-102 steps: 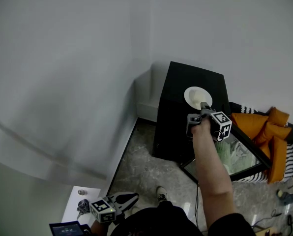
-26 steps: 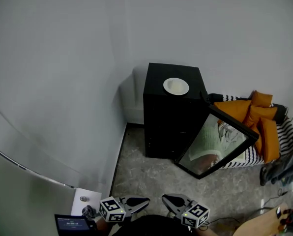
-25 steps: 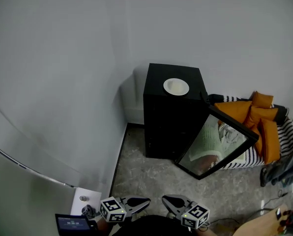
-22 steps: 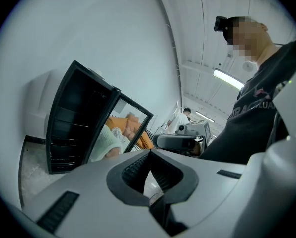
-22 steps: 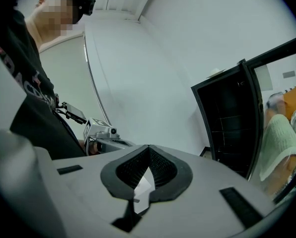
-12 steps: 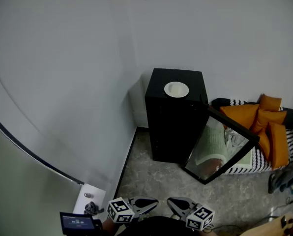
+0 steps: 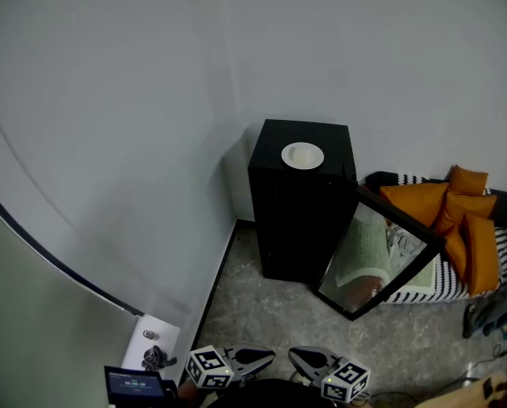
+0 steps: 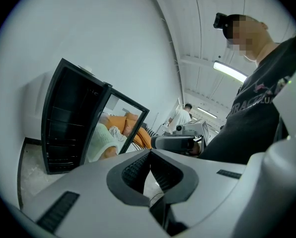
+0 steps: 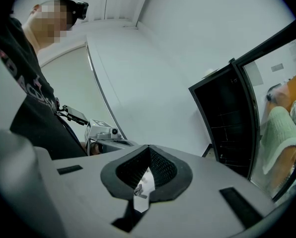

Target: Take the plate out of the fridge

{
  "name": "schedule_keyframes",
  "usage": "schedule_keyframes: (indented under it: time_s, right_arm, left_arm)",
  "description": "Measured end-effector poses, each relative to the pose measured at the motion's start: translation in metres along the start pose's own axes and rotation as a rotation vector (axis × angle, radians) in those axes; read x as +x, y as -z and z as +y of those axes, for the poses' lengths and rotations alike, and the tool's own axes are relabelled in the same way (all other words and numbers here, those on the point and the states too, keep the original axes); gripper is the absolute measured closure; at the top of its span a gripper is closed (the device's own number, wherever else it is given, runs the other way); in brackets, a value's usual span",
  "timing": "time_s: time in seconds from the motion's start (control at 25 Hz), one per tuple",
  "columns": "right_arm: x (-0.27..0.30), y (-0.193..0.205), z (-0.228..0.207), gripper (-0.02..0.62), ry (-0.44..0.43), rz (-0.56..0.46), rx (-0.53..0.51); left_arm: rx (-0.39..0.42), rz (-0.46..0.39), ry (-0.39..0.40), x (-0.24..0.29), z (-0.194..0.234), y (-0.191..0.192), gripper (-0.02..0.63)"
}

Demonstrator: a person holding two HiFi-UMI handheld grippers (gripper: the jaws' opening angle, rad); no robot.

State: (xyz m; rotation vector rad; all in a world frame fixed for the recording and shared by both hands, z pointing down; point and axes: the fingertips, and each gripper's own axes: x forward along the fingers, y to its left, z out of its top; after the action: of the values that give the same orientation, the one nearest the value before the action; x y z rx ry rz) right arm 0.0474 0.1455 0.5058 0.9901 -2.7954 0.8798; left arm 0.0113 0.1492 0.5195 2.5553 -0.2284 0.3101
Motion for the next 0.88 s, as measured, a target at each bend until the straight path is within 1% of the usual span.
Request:
schedule_keyframes:
  time_s: [0.64, 0.88]
  right_arm:
    - [0.0016, -0.0015, 0.0042, 0.588, -0.004, 0.003, -0.016]
    - [0.0008, 0.0014, 0.0003, 0.588, -0.003, -0.016, -0.030]
  left_arm:
    - [0.009, 0.006, -0.001, -0.0010, 0.0013, -0.0017, 0.601]
    - [0.014, 0.012, 0.001, -0.0002, 0.0001, -0.0019, 0.601]
